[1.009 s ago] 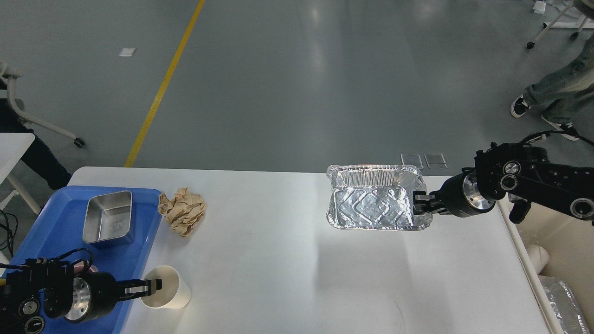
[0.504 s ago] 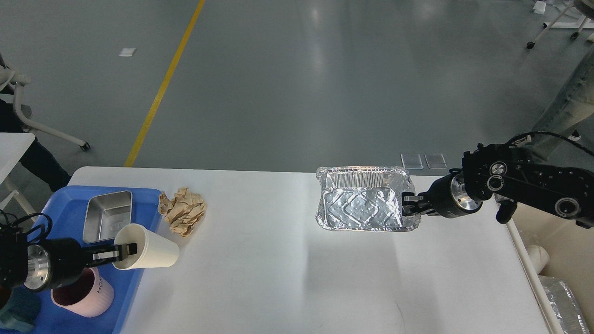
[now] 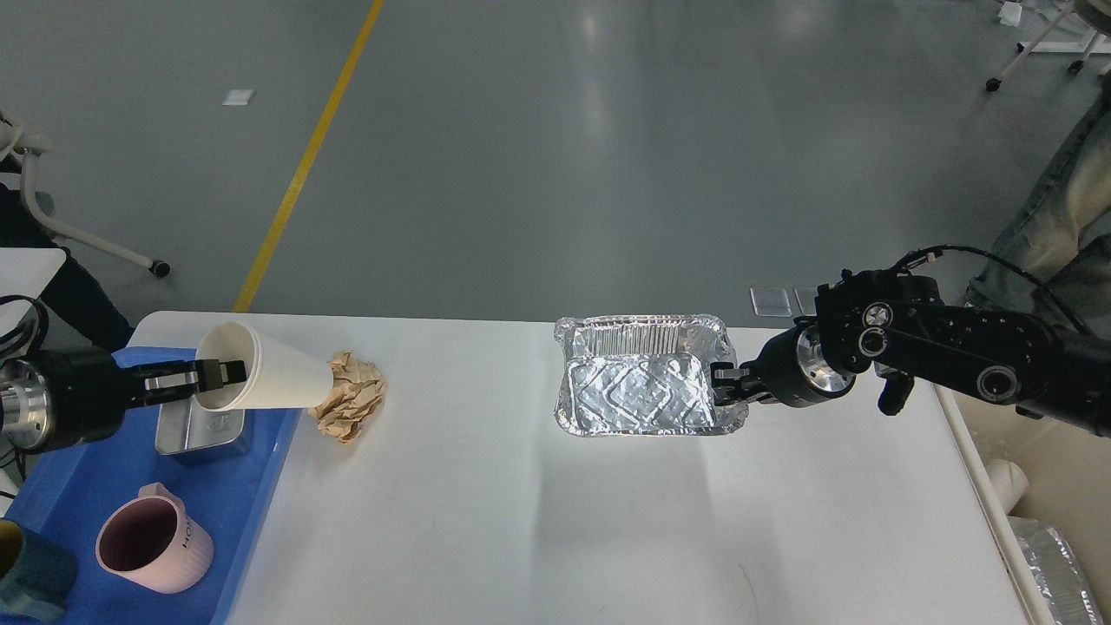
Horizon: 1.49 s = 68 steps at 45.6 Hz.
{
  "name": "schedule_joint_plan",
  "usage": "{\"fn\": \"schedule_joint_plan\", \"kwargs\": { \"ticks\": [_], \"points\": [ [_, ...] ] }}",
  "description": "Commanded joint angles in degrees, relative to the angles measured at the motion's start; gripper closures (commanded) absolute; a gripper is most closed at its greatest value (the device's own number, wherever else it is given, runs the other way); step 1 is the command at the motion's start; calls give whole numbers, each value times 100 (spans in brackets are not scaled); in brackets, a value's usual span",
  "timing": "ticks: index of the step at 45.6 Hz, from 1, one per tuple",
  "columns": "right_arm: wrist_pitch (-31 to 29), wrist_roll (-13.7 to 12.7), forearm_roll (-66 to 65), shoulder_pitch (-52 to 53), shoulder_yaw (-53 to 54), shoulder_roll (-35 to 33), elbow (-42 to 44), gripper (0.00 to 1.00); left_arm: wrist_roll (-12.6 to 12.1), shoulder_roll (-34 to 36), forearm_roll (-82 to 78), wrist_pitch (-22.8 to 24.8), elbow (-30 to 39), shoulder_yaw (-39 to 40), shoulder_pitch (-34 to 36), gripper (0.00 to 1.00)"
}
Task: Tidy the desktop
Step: 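Grasp the white paper cup with the left gripper and lift it, then carry the paper cup over the foil tray and release it inside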
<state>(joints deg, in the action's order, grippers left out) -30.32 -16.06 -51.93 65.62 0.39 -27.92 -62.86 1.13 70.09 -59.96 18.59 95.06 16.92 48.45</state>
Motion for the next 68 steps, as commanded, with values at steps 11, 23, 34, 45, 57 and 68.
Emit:
{"fn": "schedule_joint_plan", "kwargs": {
  "ticks": [11, 23, 34, 45, 57, 68],
  "points": [
    [0, 7, -1, 30, -13, 138, 72, 100, -43, -1550, 125, -4, -751, -566, 1166, 100],
    [-9, 7, -1, 65, -48, 112, 64, 100, -60, -3009, 178, -40, -1700, -1445, 2018, 100],
    [-9, 7, -1, 82, -48, 129, 55, 100, -34, -4257, 600, 83, -2781, -2043, 2924, 100],
    [-9, 7, -1, 74, -48, 138, 46, 100, -34, -5646, 775, 294, -3863, -2553, 3241, 100],
    [-9, 7, -1, 82, -48, 50, 2, 100, -34, -6560, 819, 470, -4733, -2835, 3267, 100],
    [-9, 7, -1, 82, -30, 33, -16, 100, -8, -7132, 819, 470, -5603, -3142, 3171, 99]
  ]
}}
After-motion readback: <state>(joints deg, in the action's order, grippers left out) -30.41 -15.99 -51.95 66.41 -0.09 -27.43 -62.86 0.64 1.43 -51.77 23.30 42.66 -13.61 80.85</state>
